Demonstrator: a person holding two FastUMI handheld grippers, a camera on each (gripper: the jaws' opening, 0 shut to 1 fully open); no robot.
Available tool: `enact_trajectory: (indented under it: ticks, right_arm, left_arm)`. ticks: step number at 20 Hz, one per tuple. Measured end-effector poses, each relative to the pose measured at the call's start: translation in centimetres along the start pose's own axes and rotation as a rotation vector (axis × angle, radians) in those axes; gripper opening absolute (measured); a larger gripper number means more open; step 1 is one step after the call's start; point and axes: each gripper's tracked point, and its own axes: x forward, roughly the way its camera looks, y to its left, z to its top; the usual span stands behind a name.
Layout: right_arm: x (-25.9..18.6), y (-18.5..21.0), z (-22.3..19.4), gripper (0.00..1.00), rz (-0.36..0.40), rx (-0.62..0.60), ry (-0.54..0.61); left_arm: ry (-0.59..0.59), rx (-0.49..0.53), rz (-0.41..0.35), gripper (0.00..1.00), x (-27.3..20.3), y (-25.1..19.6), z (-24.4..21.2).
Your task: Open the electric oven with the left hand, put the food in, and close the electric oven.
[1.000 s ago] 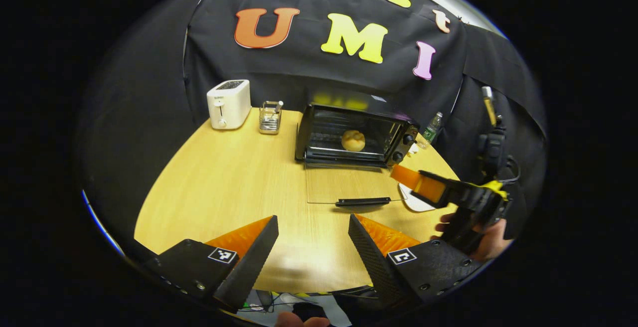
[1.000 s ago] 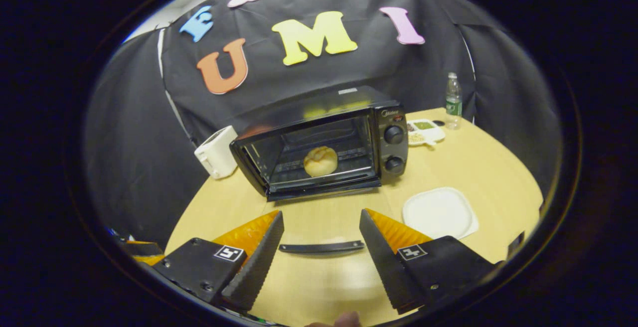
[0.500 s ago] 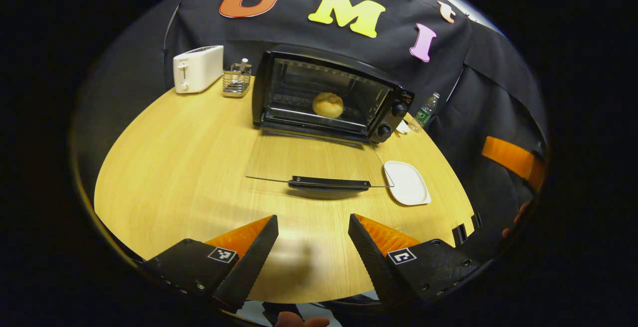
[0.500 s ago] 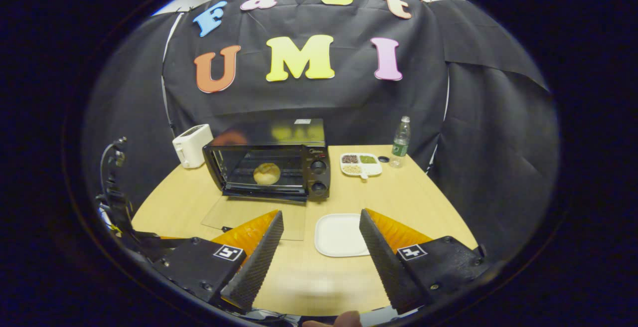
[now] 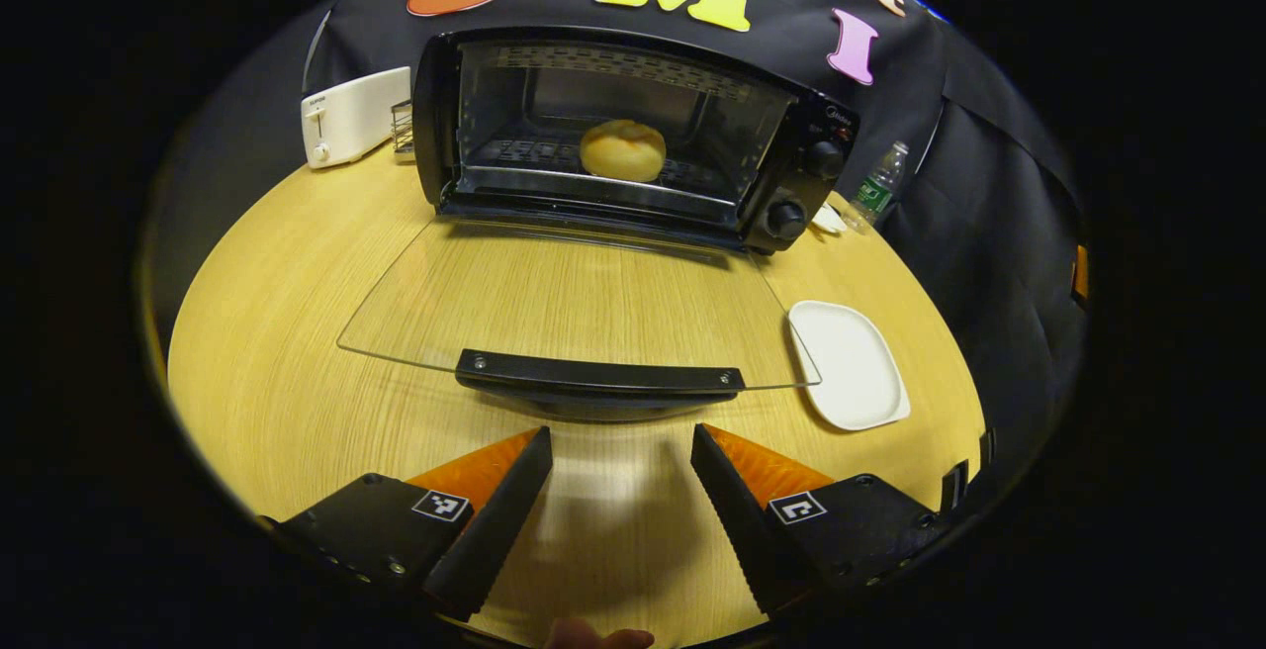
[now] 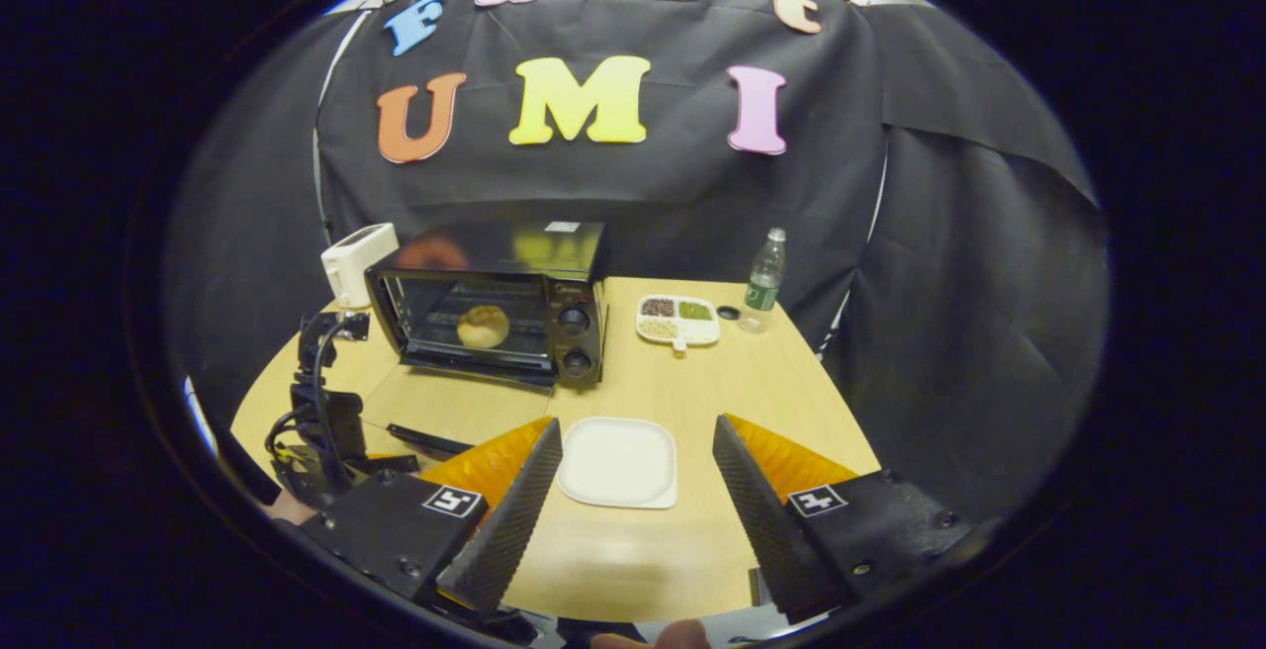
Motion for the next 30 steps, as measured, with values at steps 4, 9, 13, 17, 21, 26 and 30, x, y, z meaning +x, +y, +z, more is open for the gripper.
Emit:
enact_trajectory:
  ticks: [4, 9, 13, 17, 21, 26, 30]
  right_arm:
    - [1.0, -1.2, 0.4, 0.96, 0.019, -0.006, 0.006]
    - [1.0, -1.4, 2.0, 0.96, 0.048, -0.007, -0.023]
    - [0.6, -1.4, 3.2, 0.96, 0.062, 0.023, -0.055]
    - [0.2, -1.7, 4.4, 0.96, 0.086, 0.049, -0.087]
    - [-0.3, -2.5, 6.5, 0.96, 0.095, 0.044, -0.141]
    - [-1.9, -1.4, 10.1, 0.96, 0.134, 0.069, -0.227]
    - [-4.9, 0.6, 12.3, 0.96, 0.127, 0.08, -0.316]
  left_arm:
    - [-0.037, 0.072, 0.03, 0.93, 0.4, 0.0, 0.6]
    - [-0.097, 0.072, 0.031, 0.93, -1.9, -0.4, 3.3]
    - [-0.253, 0.106, 0.043, 0.93, -5.4, -1.3, 10.3]
    - [-0.371, 0.118, 0.033, 0.94, -7.2, -1.9, 17.1]
    - [-0.487, 0.137, 0.032, 0.94, -10.1, -3.0, 22.6]
    - [-0.63, 0.148, 0.023, 0.93, -18.4, -4.8, 26.8]
    - [-0.731, 0.155, 0.014, 0.93, -26.7, -4.6, 27.3]
